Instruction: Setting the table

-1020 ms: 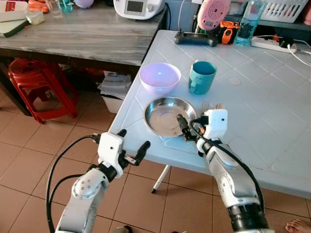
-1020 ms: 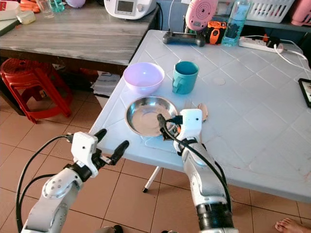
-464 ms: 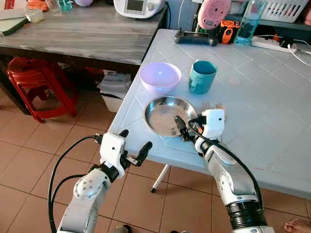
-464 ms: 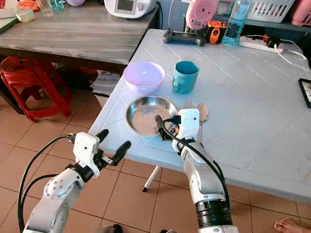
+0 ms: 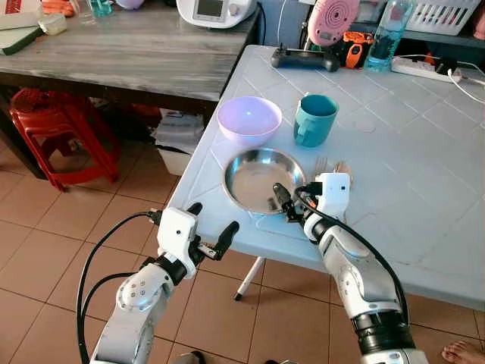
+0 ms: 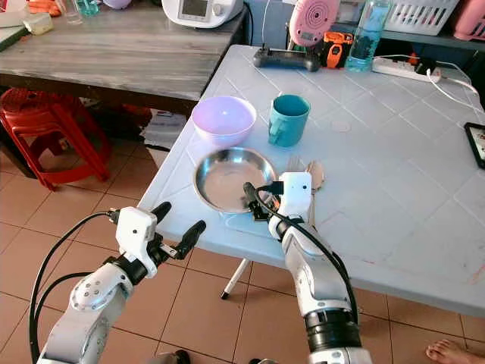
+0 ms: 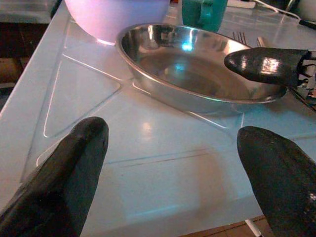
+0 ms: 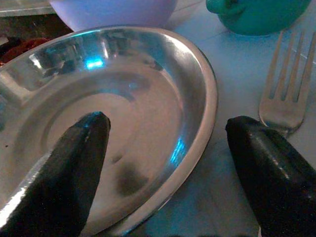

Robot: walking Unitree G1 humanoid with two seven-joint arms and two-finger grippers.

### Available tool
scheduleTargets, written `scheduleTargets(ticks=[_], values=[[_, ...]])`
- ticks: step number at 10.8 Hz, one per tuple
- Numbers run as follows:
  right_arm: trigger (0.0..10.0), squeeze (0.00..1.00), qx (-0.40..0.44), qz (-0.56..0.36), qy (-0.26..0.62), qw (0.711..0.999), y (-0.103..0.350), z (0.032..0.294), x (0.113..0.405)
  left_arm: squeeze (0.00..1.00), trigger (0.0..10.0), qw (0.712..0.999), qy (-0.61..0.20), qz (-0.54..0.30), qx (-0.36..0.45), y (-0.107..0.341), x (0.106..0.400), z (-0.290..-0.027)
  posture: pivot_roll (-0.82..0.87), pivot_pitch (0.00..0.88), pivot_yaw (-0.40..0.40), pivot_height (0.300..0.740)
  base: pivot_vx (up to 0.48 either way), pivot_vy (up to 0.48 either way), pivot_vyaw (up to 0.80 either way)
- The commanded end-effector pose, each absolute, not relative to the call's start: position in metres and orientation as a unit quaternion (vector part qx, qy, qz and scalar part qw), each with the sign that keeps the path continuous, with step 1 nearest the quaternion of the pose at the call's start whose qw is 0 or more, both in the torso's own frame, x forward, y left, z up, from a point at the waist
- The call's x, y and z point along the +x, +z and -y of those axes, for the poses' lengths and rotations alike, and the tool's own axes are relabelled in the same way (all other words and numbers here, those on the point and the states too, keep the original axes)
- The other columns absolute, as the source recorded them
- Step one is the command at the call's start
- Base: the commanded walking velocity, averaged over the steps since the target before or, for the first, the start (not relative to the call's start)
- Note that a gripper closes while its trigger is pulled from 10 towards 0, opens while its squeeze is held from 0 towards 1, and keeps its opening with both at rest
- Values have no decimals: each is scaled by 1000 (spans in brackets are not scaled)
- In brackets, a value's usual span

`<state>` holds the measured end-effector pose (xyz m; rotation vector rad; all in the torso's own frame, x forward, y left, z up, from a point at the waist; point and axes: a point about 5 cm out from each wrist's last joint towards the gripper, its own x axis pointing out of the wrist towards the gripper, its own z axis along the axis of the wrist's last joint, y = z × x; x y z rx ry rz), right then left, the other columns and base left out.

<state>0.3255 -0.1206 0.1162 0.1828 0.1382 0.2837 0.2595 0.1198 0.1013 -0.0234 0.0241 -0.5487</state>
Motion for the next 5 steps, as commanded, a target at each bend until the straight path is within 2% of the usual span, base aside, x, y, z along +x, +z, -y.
scheduleTargets(ticks=[1,2,3,4,5], values=[[588,0,94,-76,140,983,113,122,326,0,10000,962,-273,-6,-5,104,259,-119,112,145,-20,740,0,0,0],[1020,0,99,-75,141,982,113,121,326,0,10000,962,-273,-6,-4,104,258,-119,111,146,-19,740,0,0,0],[3255,0,101,-74,144,982,114,119,327,0,10000,962,-274,-6,-4,104,258,-120,112,148,-17,740,0,0,0],[10000,0,106,-72,150,980,116,116,327,0,10000,962,-273,-5,-4,105,258,-120,114,149,-17,740,0,0,0],[10000,0,108,-71,151,980,117,115,328,0,10000,962,-273,-5,-4,105,258,-119,114,149,-17,740,0,0,0]])
